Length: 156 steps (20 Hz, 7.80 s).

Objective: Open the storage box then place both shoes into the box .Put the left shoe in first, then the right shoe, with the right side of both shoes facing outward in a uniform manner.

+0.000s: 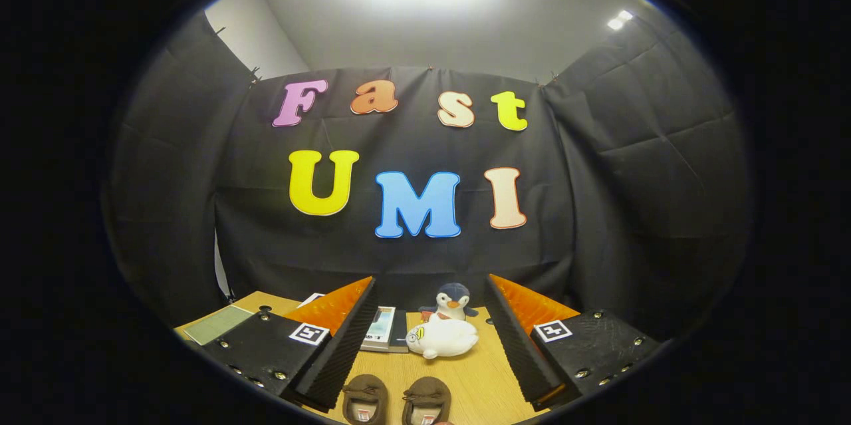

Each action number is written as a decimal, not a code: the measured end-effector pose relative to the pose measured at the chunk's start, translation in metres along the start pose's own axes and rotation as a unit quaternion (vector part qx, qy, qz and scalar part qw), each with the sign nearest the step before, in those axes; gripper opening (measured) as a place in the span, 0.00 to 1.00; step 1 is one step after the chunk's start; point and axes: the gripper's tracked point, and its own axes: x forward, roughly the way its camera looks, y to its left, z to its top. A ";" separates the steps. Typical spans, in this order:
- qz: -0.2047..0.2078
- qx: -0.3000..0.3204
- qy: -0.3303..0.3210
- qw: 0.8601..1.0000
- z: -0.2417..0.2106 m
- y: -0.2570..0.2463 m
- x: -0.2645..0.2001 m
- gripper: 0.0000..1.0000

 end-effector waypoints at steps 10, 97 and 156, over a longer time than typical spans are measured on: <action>0.022 0.031 0.021 0.999 -0.022 0.024 -0.001 0.96; 0.378 0.394 0.301 0.782 -0.038 0.395 -0.037 0.00; 0.142 -0.033 0.419 0.896 -0.297 0.110 0.016 0.97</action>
